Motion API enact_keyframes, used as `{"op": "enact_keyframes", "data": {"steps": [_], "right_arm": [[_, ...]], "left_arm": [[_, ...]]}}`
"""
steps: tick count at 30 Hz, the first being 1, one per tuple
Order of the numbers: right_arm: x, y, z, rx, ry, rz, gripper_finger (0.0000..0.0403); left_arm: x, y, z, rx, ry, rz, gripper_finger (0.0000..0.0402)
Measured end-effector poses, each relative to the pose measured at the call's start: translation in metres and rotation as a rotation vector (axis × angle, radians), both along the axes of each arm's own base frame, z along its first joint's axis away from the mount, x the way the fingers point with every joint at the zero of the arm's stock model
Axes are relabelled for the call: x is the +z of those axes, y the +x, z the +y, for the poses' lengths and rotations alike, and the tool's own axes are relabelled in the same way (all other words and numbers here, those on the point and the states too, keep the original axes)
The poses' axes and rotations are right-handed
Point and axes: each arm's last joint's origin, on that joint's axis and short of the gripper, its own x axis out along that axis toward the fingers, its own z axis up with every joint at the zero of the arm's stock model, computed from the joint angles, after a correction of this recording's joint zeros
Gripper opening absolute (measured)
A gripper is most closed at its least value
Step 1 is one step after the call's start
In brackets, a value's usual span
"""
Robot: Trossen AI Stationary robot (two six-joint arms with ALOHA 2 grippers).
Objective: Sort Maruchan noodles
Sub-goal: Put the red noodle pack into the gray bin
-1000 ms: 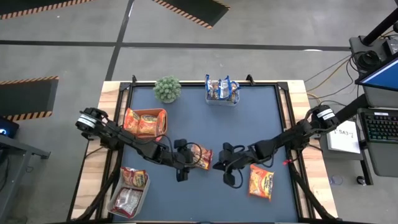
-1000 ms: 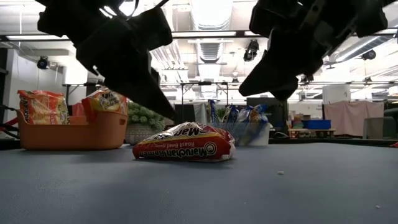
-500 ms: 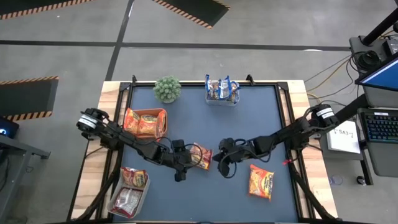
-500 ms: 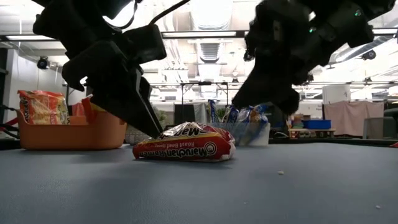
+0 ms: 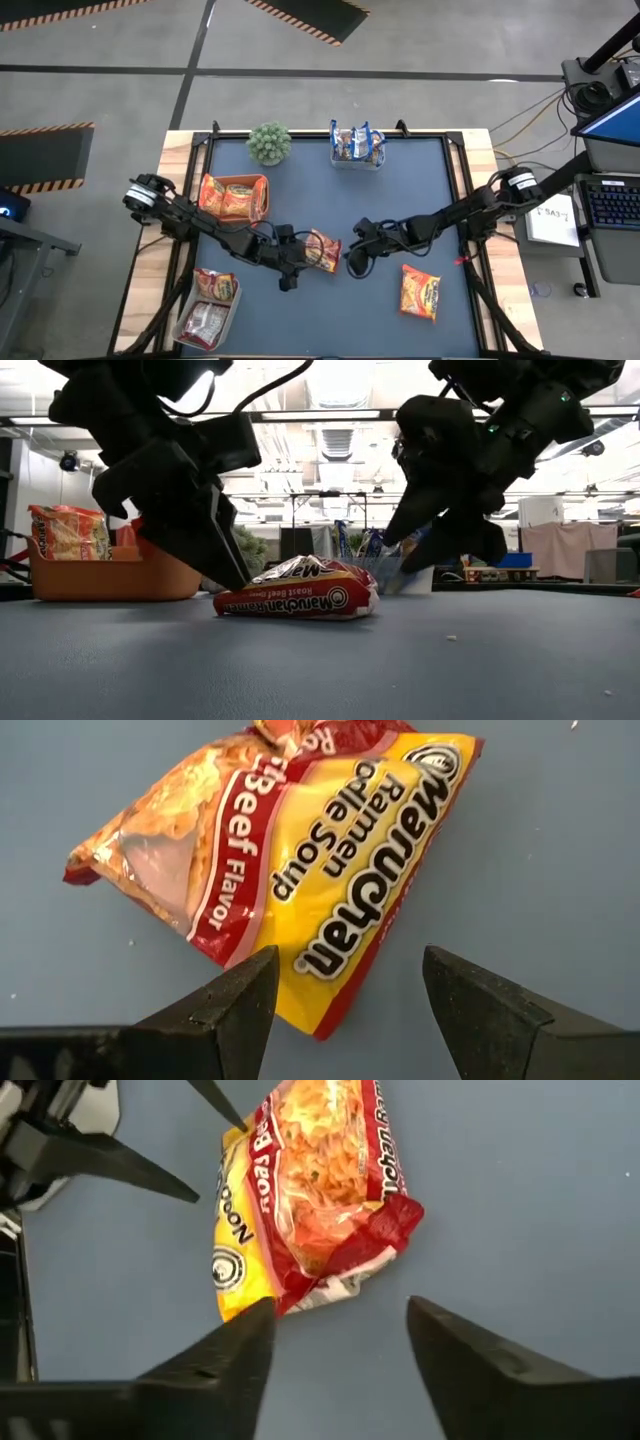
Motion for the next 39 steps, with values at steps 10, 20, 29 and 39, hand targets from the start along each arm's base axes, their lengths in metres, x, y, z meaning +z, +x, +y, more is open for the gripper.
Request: {"op": "enact_keyframes", "data": {"steps": [10, 20, 29, 39], "right_arm": [[-0.017, 0.013, 0.003, -0.016, 0.029, -0.06, 0.0302], [-0.032, 0.03, -0.002, -0.021, 0.035, -0.189, 0.031], [-0.047, 0.039, -0.007, -0.048, 0.049, -0.232, 0.0308], [-0.043, 0.046, -0.008, -0.009, 0.02, -0.333, 0.0275]], "left_arm": [[-0.009, -0.007, 0.002, 0.03, -0.021, 0.006, 0.0231], [-0.012, -0.009, 0.003, 0.038, -0.027, 0.009, 0.0231], [-0.011, -0.008, 0.002, 0.039, -0.034, -0.006, 0.0231], [-0.01, -0.006, 0.002, 0.038, -0.042, -0.022, 0.0231]]}}
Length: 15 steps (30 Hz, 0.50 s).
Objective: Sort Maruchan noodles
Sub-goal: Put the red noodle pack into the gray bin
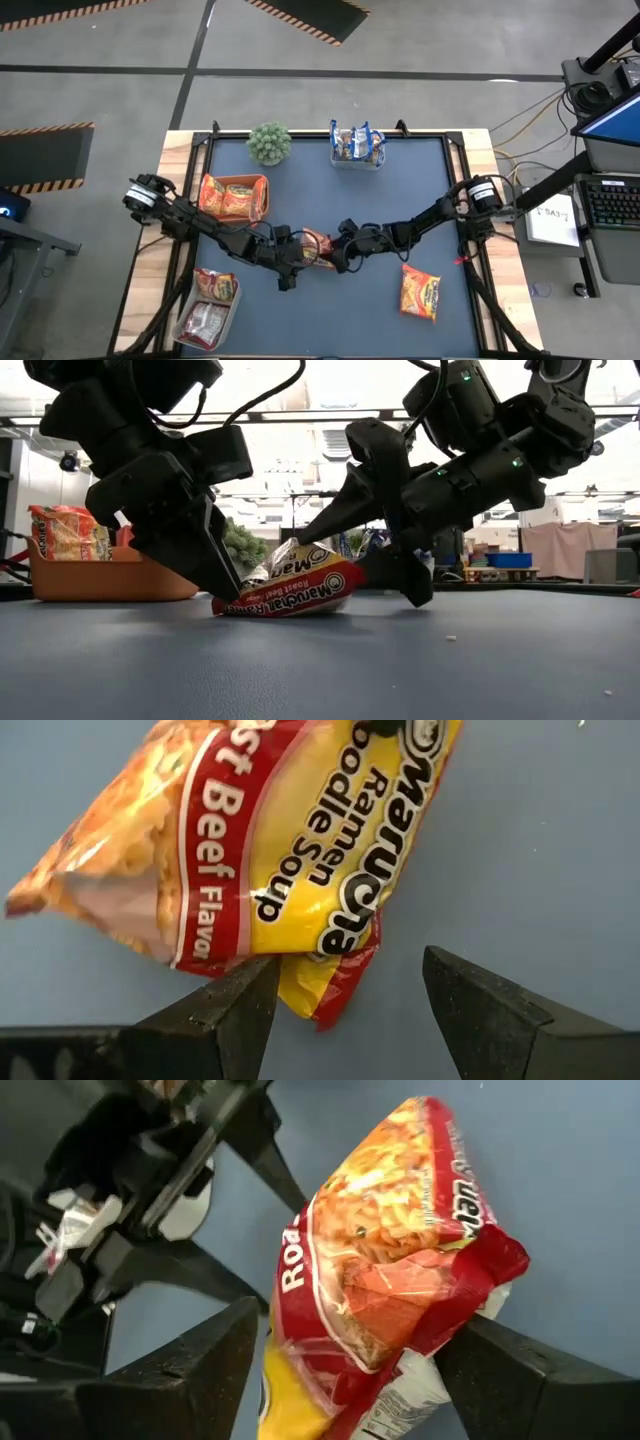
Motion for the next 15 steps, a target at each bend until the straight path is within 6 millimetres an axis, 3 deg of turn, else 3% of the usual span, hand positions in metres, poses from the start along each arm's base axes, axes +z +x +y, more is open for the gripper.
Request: {"op": "enact_keyframes", "data": {"steps": [7, 15], "right_arm": [[-0.0058, 0.003, -0.0043, -0.007, -0.03, -0.012, 0.0218], [-0.0068, 0.0051, -0.004, 0.006, -0.061, -0.024, 0.0183]], "left_arm": [[0.0004, 0.0005, -0.0002, -0.001, -0.001, -0.007, 0.0231], [0.0008, 0.001, -0.0004, -0.005, 0.0, -0.013, 0.0231]]}}
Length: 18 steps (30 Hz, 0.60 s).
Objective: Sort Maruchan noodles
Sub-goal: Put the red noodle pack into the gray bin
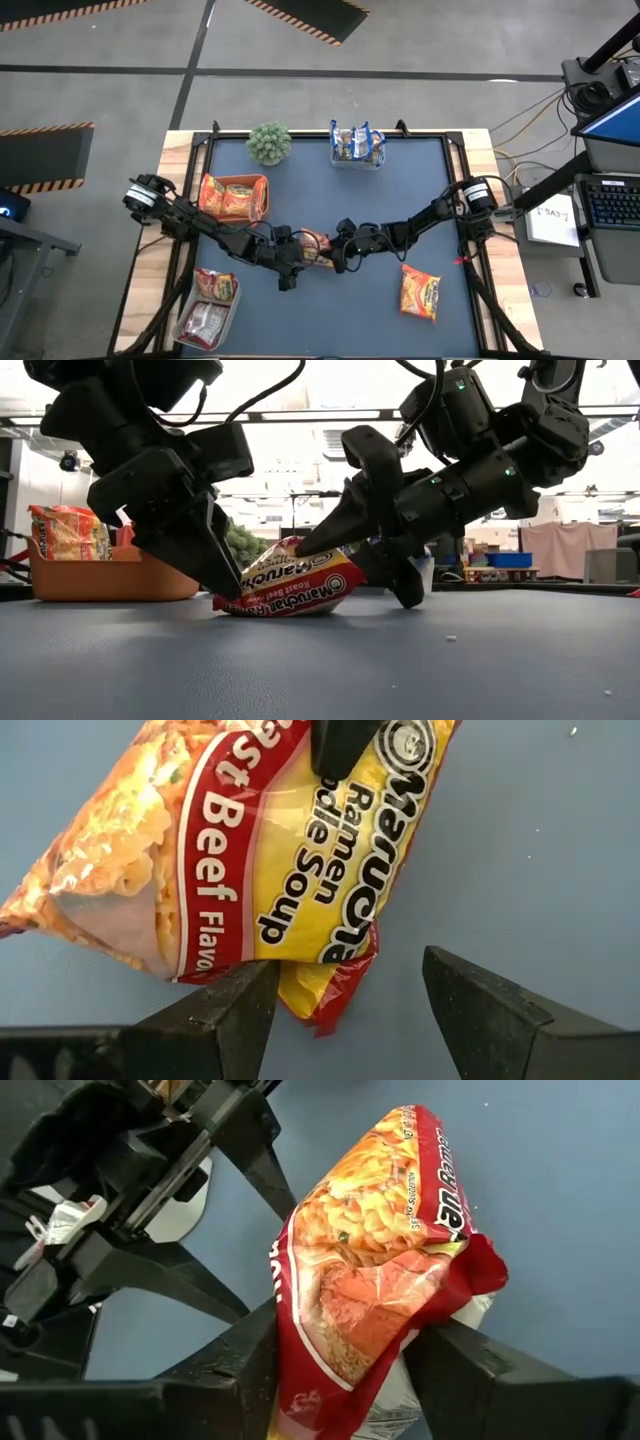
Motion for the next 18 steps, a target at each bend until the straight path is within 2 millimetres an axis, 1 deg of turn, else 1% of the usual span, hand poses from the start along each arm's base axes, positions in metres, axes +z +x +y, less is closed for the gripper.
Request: {"op": "enact_keyframes", "data": {"steps": [8, 11, 14, 18], "right_arm": [[0.001, 0.0, 0.0, 0.011, -0.032, -0.001, 0.0119], [0.0, 0.0, 0.0, 0.019, -0.054, -0.001, 0.0103], [0.001, 0.0, 0.0, 0.034, -0.091, -0.003, 0.0098], [0.001, 0.0, 0.0, 0.061, -0.155, -0.006, 0.0097]], "left_arm": [[0.0, 0.0, 0.0, -0.004, 0.004, 0.002, 0.0231], [0.001, -0.002, 0.0, -0.013, 0.013, 0.011, 0.0231], [0.009, -0.005, -0.001, -0.024, 0.015, 0.005, 0.0231], [0.028, -0.011, -0.001, -0.046, 0.028, -0.033, 0.0231]]}}
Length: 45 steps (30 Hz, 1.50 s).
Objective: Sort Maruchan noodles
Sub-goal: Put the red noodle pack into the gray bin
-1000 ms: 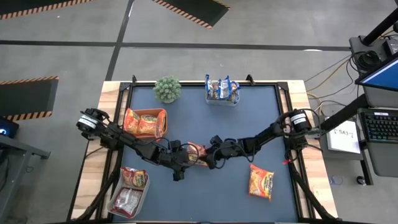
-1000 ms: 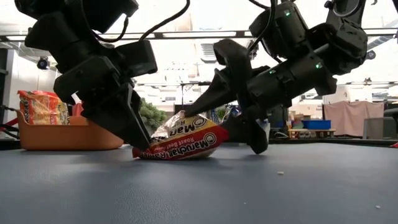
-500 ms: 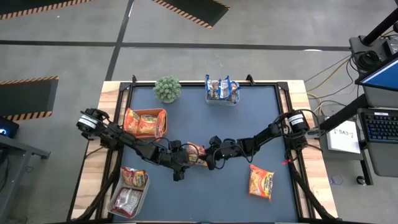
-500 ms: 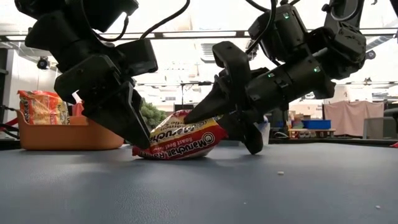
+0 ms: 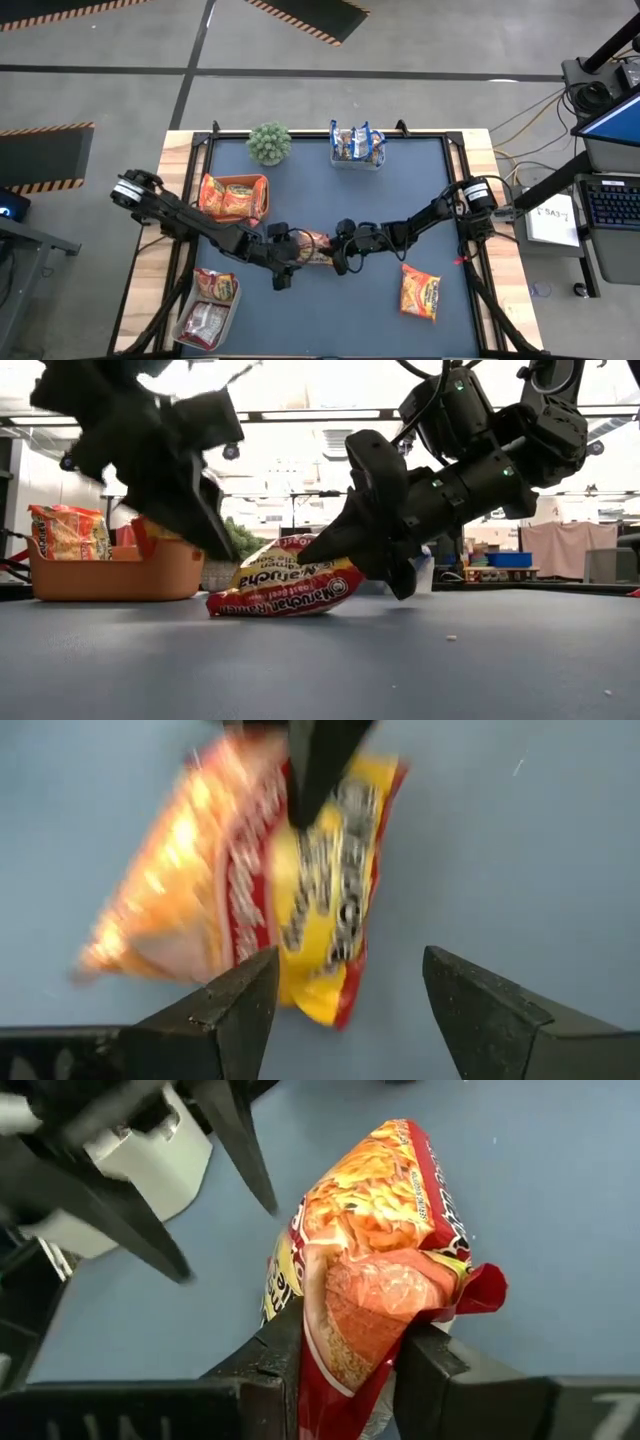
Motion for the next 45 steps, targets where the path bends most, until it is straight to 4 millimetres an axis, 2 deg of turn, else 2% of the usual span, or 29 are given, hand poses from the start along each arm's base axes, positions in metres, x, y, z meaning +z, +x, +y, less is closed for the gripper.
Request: {"op": "enact_keyframes", "data": {"steps": [6, 10, 17, 25, 30, 39, 45], "right_arm": [[0.0, -0.004, 0.011, 0.008, -0.179, -0.011, 0.0097], [0.001, -0.013, 0.026, 0.019, -0.322, -0.07, 0.0097], [0.003, -0.027, 0.048, 0.004, -0.57, -0.11, 0.0097], [0.006, -0.031, 0.058, 0.032, -0.698, -0.13, 0.0097], [0.009, -0.03, 0.059, 0.038, -0.745, -0.158, 0.0097], [0.014, -0.03, 0.061, 0.054, -0.831, -0.193, 0.0097], [0.019, -0.026, 0.063, 0.059, -0.871, -0.206, 0.0097]], "left_arm": [[0.032, -0.011, -0.003, -0.005, 0.068, -0.152, 0.0231], [0.039, -0.019, -0.002, 0.067, 0.085, -0.282, 0.0231], [0.018, -0.031, 0.005, 0.107, -0.005, -0.475, 0.0231], [-0.005, -0.039, 0.011, 0.184, -0.053, -0.591, 0.0231], [-0.013, -0.037, 0.011, 0.19, -0.057, -0.585, 0.0237], [-0.02, -0.031, 0.008, 0.189, -0.061, -0.586, 0.0277], [-0.023, -0.023, 0.004, 0.128, -0.097, -0.655, 0.0276]]}}
